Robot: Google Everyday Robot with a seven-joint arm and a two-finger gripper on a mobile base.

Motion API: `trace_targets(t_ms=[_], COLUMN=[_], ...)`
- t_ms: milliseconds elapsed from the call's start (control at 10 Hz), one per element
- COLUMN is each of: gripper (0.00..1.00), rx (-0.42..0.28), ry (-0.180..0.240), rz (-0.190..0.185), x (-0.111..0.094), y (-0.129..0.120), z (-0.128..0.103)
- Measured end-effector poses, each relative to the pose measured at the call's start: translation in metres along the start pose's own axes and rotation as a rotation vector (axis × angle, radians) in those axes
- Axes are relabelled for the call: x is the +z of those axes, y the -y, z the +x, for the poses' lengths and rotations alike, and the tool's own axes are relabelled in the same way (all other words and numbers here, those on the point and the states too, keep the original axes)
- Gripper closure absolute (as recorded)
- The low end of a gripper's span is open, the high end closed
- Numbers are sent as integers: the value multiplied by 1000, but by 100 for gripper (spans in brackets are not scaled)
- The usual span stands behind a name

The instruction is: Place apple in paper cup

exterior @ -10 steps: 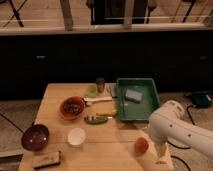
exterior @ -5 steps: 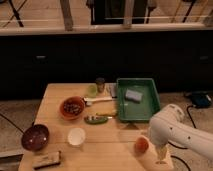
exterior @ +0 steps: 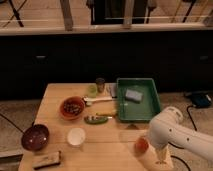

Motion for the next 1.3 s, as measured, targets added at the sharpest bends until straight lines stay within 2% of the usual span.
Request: trace_targets(t_ms=[500, 1300], gripper=[20, 20], rx=[-84, -146], ry=[1, 10], rz=[-10, -13], x=[12, 23], y=[-4, -12], z=[2, 12])
